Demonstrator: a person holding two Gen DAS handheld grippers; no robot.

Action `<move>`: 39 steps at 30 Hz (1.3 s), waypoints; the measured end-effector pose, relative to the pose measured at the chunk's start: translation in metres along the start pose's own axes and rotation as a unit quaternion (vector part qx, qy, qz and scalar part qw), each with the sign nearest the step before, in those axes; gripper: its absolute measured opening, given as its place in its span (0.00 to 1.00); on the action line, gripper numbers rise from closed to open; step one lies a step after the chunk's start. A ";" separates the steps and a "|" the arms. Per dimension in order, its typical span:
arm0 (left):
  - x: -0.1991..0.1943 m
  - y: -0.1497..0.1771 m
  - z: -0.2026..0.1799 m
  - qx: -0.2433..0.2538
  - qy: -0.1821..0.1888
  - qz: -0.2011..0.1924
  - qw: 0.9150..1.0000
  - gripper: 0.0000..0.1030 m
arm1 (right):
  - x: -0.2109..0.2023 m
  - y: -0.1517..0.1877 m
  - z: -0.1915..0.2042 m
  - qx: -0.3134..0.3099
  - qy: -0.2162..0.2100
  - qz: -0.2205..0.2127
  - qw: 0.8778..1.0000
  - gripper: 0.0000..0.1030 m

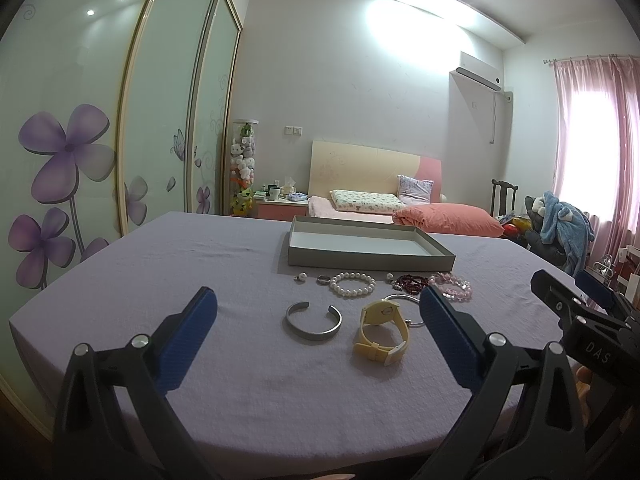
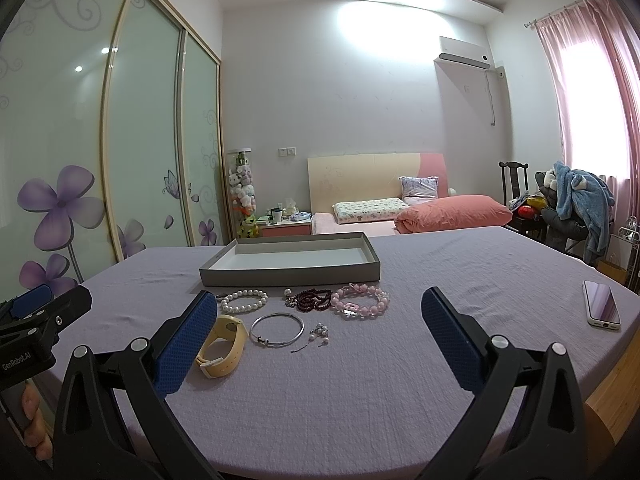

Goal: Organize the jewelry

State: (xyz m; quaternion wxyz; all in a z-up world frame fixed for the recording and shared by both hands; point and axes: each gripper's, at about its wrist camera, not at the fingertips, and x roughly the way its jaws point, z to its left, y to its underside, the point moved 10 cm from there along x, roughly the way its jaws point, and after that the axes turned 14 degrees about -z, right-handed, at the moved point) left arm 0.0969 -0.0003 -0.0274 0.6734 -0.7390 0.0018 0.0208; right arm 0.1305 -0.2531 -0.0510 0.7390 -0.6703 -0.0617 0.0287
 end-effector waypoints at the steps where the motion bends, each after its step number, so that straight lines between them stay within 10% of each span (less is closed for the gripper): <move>1: 0.000 0.000 0.000 0.000 0.000 0.000 1.000 0.96 | 0.000 0.000 0.000 0.000 0.000 0.000 1.000 0.98; 39: 0.013 0.015 0.000 0.000 -0.005 0.023 1.000 0.96 | -0.001 0.008 -0.007 0.003 0.001 0.007 1.000 0.98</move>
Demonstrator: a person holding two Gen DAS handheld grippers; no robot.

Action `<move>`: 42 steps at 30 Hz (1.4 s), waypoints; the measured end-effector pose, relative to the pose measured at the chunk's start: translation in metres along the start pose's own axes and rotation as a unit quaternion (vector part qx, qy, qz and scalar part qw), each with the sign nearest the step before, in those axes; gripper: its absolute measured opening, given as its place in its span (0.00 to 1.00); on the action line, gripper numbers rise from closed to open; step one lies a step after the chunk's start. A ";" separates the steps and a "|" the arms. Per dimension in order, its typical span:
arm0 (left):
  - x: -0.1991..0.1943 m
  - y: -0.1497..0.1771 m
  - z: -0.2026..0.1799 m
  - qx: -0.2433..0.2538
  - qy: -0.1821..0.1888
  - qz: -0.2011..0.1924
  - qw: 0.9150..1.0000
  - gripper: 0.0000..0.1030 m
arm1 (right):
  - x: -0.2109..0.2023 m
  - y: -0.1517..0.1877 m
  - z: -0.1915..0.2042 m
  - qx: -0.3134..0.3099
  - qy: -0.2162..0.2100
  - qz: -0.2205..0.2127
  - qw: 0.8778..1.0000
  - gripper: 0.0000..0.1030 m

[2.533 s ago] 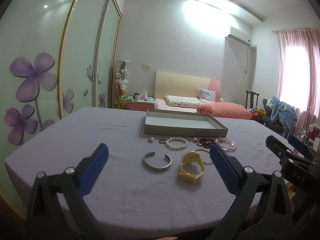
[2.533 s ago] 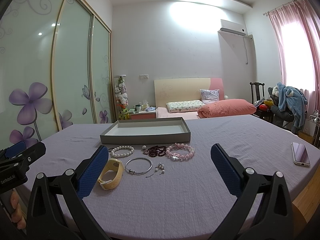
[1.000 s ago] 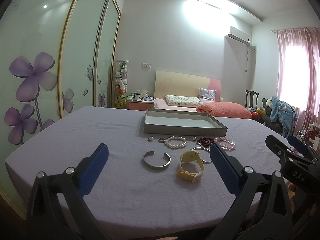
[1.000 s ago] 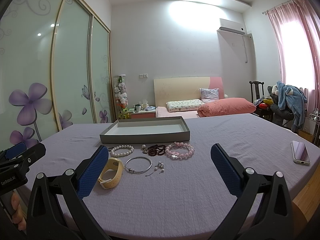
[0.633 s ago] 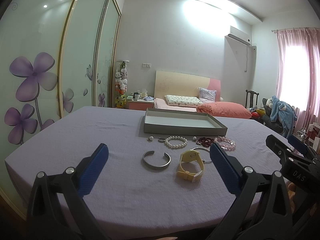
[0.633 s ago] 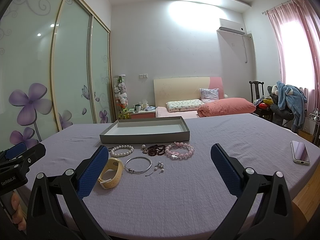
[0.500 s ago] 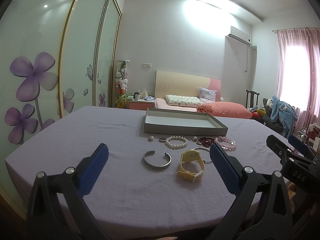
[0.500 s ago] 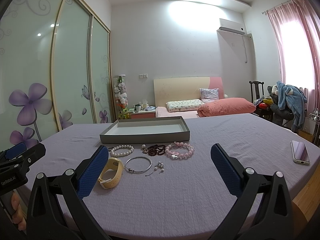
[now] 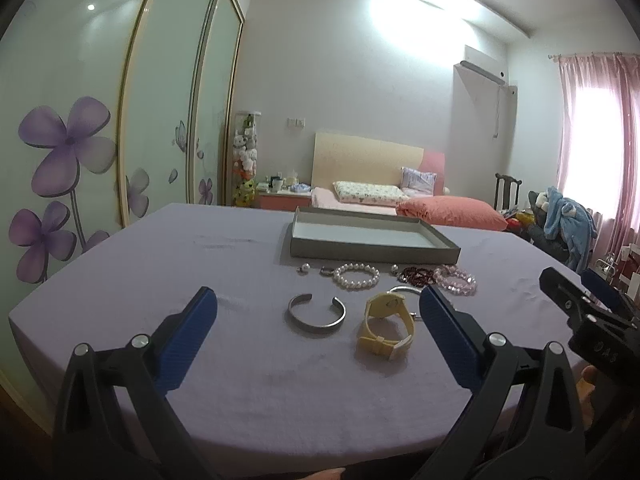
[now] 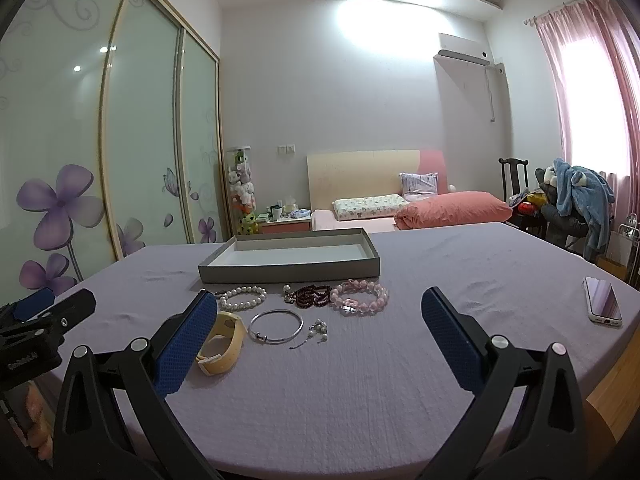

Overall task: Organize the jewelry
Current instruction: 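Move the right tool to the yellow watch while the left tool approaches the silver cuff bangle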

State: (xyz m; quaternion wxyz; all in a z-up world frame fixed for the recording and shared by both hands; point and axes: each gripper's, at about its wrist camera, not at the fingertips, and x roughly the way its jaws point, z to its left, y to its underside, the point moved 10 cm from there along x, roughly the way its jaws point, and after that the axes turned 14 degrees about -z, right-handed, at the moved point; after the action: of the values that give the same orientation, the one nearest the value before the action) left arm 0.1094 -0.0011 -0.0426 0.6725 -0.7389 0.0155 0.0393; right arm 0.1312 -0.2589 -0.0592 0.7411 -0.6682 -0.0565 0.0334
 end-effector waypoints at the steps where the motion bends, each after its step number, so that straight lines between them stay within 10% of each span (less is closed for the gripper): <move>1: 0.004 0.003 0.000 0.001 0.000 0.008 1.000 0.96 | 0.001 0.001 -0.001 0.001 0.001 0.001 1.000 0.98; 16: 0.085 0.065 0.016 0.016 0.002 0.160 0.987 0.96 | 0.027 0.017 0.002 0.008 0.005 0.042 0.999 0.98; 25: 0.131 0.104 0.013 0.025 0.029 0.263 0.964 0.95 | 0.046 0.022 0.002 0.015 0.007 0.064 0.998 0.98; 42: 0.168 0.104 0.009 0.074 0.035 0.295 0.952 0.74 | 0.066 0.041 0.016 0.021 -0.012 0.110 0.994 0.98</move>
State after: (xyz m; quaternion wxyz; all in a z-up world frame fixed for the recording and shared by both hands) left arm 0.2689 0.0028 -0.1599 0.6828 -0.6504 0.2594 0.2086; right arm 0.1961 -0.2307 -0.0961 0.7459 -0.6544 0.0089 0.1239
